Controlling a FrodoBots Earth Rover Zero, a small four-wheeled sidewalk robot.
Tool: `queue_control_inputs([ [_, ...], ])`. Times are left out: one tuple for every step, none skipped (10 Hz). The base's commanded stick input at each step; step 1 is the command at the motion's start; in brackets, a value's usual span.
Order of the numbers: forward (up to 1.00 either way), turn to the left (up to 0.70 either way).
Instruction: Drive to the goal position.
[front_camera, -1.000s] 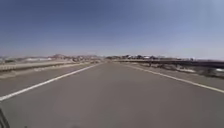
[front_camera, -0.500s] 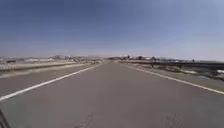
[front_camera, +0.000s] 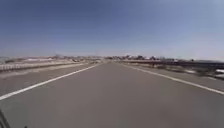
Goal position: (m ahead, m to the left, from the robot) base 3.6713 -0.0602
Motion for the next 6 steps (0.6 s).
queue_control_inputs([
  [1.00,0.00],
  [1.00,0.00],
  [1.00,0.00],
  [1.00,0.00],
  [1.00,0.00],
  [1.00,0.00],
])
